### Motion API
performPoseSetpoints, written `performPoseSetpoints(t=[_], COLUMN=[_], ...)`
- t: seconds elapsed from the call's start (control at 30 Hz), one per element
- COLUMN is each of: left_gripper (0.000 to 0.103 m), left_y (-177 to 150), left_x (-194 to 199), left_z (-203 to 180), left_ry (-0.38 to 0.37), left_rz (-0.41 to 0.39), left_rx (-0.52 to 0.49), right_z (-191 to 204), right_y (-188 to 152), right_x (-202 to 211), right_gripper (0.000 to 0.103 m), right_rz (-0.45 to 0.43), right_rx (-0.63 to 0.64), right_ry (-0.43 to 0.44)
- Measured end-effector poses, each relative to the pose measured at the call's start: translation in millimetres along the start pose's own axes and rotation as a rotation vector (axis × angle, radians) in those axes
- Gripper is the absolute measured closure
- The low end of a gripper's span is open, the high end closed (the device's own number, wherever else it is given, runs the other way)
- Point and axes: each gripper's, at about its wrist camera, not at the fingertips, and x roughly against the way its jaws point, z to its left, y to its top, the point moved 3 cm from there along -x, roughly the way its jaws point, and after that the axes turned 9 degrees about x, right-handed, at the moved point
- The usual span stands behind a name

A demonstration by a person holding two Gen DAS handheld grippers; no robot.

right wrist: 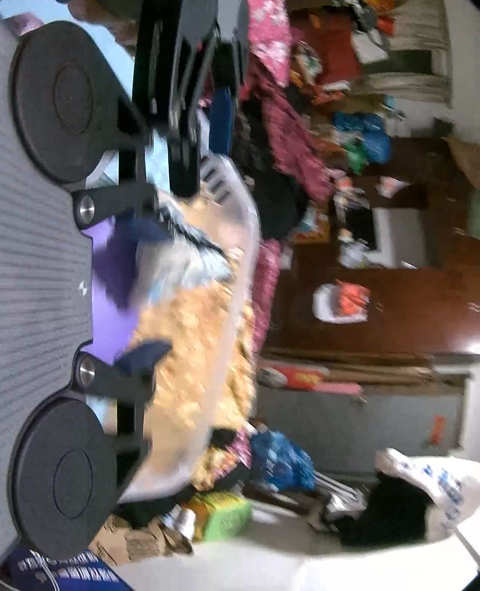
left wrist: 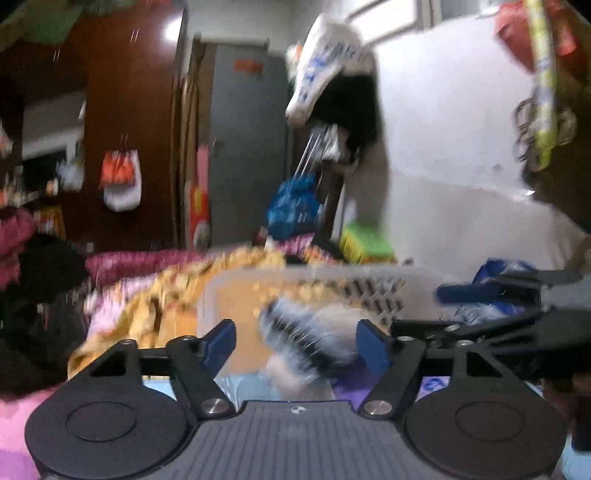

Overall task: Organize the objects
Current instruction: 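Carry the plush toy with the left gripper and drop it in the laundry basket, then grasp the pink tissue pack with the left gripper while the right grasps the purple medicine box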

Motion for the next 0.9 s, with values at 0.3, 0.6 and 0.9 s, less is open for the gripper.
performPoseSetpoints(t=[0.3, 0.6, 0.9], left_gripper=[0.006, 0.0, 0.0], left_y=[-89, -154, -184], left_x=[118, 161, 164], left_z=[-14, 11, 32], left_ry=[-0.003, 0.103, 0.162], left_rz=[-0.174, -0.245, -0.21], left_rx=[-0.131, -0.067, 0.009], right_z=[-15, -1, 17], right_y=[-85, -206, -212], right_x=[137, 163, 148], right_gripper=[0.0, 0.0, 0.0], right_rz=[-0.275, -0.193, -0.173], right_rx=[-0.091, -0.242, -0.211], right_ry=[-0.056, -0.157, -0.208])
